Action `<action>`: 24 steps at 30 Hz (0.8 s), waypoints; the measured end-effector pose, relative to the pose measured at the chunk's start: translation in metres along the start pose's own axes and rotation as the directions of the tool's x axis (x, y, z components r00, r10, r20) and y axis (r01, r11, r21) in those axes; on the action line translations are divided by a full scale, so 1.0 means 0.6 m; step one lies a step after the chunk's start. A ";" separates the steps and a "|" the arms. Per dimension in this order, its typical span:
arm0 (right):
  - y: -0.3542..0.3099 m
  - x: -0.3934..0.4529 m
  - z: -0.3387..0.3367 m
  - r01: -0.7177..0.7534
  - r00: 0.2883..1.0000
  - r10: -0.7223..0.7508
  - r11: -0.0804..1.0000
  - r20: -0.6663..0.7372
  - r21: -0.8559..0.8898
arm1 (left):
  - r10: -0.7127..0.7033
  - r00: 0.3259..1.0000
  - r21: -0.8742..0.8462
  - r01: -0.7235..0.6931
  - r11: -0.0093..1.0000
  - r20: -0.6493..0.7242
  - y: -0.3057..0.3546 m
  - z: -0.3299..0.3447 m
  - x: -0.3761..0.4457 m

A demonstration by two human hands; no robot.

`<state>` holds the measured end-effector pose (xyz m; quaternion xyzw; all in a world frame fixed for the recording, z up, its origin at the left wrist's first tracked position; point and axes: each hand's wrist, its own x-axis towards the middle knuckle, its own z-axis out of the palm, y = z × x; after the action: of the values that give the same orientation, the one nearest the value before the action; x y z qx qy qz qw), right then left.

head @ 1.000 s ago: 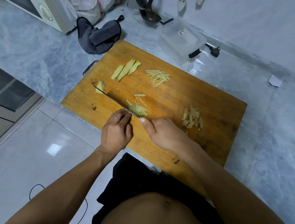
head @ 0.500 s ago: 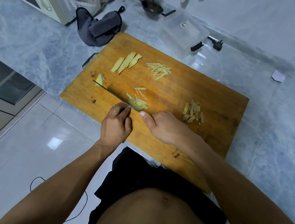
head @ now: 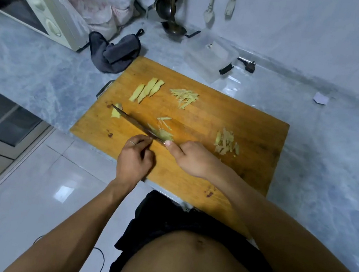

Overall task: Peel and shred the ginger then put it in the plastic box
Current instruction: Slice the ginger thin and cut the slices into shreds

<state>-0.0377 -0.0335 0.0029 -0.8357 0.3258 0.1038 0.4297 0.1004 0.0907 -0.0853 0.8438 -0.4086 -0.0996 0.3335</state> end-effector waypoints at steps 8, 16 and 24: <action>0.036 -0.021 -0.011 0.029 0.998 -0.023 0.993 -0.056 0.118 | -0.384 0.923 -0.396 0.347 0.850 -0.016 0.033 -0.038 0.025; 0.059 -0.048 -0.032 0.097 0.969 -0.129 0.983 -0.212 -0.155 | -0.544 0.839 -0.666 0.424 0.614 0.033 0.039 -0.058 0.042; 0.068 -0.051 -0.044 0.010 0.943 -0.168 0.877 -0.288 -0.480 | -0.357 0.896 -0.367 0.248 0.896 -0.265 0.051 -0.097 0.061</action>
<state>-0.0899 -0.0574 0.0061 -0.9348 0.3169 0.0224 0.1589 0.1308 0.0775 -0.0178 0.8358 -0.1878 -0.0760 0.5103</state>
